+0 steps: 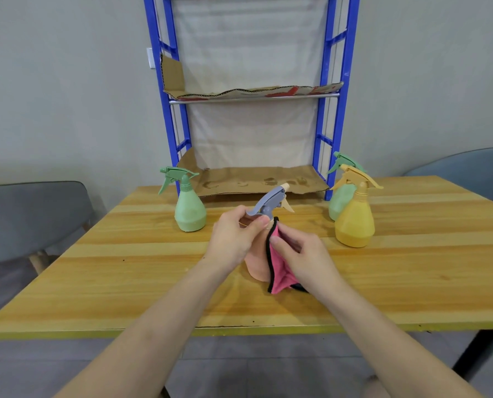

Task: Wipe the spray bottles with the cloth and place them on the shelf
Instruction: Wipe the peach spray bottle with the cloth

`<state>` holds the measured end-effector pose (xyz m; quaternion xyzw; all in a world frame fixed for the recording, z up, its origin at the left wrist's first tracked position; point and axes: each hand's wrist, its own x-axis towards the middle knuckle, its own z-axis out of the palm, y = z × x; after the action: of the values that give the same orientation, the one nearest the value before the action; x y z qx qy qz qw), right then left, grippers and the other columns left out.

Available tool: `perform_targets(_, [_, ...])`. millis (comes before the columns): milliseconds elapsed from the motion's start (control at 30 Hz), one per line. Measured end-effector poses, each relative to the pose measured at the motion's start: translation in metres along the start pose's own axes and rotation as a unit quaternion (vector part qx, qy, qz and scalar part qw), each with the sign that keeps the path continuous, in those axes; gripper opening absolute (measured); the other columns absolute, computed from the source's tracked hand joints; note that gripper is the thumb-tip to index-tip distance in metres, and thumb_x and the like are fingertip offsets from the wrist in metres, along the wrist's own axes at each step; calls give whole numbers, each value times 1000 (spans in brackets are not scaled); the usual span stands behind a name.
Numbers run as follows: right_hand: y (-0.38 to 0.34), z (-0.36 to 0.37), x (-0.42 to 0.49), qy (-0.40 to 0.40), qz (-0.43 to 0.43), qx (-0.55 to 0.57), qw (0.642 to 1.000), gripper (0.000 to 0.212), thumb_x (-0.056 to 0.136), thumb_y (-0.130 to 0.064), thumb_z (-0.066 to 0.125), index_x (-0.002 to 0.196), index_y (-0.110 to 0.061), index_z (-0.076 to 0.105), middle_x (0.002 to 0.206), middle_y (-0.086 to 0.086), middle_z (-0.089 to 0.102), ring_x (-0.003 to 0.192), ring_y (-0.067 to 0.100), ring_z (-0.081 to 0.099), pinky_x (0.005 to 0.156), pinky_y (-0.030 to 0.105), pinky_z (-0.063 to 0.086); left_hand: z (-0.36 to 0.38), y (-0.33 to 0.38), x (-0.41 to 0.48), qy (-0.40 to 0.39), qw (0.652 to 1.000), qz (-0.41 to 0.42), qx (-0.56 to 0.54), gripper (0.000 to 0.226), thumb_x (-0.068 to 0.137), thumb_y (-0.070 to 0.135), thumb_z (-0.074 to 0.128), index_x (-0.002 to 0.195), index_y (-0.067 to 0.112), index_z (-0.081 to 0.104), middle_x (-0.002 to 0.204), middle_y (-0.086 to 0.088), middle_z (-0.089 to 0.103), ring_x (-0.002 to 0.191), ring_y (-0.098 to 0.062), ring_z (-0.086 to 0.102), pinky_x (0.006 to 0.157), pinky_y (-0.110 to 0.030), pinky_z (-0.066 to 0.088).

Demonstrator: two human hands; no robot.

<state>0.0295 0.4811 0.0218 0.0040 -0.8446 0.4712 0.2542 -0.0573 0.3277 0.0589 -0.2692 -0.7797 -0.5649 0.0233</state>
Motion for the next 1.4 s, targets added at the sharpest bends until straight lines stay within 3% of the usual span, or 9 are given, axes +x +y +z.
perform_targets(133, [19,-14,-8,-38,30,-77,996,37,99,-37,62,135,-38,66,104,-15,76,99,14,68,93,44,55,4,2,1,13,1000,0,11,15,96,37,70,89,23,70,87,12,73,79,-10,64,73,-32,48])
perform_targets(300, [9,-19,-5,-50,16,-87,995,25,100,-30,61,122,-41,69,84,-13,72,74,11,63,75,38,55,6,3,-1,17,1000,-1,15,18,96,36,69,91,19,70,89,12,73,81,-8,64,72,-29,46])
perform_targets(500, [6,-29,-6,-118,9,-94,989,50,99,-31,62,148,-39,51,123,-15,71,114,9,64,103,41,51,3,5,-3,11,1000,4,26,15,98,36,68,87,26,67,86,14,70,76,-4,60,69,-28,42])
perform_targets(700, [1,-12,1,-51,6,-17,999,6,99,-33,65,98,-32,71,85,-4,72,84,22,65,82,49,53,3,4,-5,19,1000,4,23,15,97,37,69,87,26,68,89,13,74,81,-3,65,73,-28,46])
perform_targets(800, [-6,0,10,12,-14,-42,999,12,98,-37,67,86,-41,67,77,-13,69,75,8,61,70,32,48,2,4,-4,8,1000,3,10,15,96,38,70,87,26,70,88,12,75,81,-7,66,76,-32,50])
perform_targets(867, [-1,4,9,13,-13,-51,999,4,98,-39,66,98,-43,68,77,-14,69,75,8,61,68,29,47,0,3,-2,2,1000,-2,9,13,96,38,71,88,27,71,87,12,75,82,-9,66,80,-34,52])
perform_targets(1033, [25,-9,-9,-48,37,-69,996,49,90,-50,67,137,-38,63,94,-11,74,88,14,65,88,40,55,1,3,-1,6,1000,-6,2,13,96,37,71,87,28,71,83,15,71,82,-7,64,79,-33,50])
perform_targets(1267, [5,2,7,14,-5,-105,994,33,93,-44,70,125,-39,67,77,-11,68,75,11,59,66,28,46,5,2,-4,29,999,8,29,15,97,36,68,93,22,71,90,13,74,83,-4,65,75,-29,47])
perform_targets(1400, [15,2,-2,4,1,-116,993,50,96,-42,68,144,-34,59,75,-12,64,71,6,56,67,19,41,5,0,-4,39,998,16,50,18,97,38,67,96,20,72,89,12,73,81,-6,64,72,-31,47])
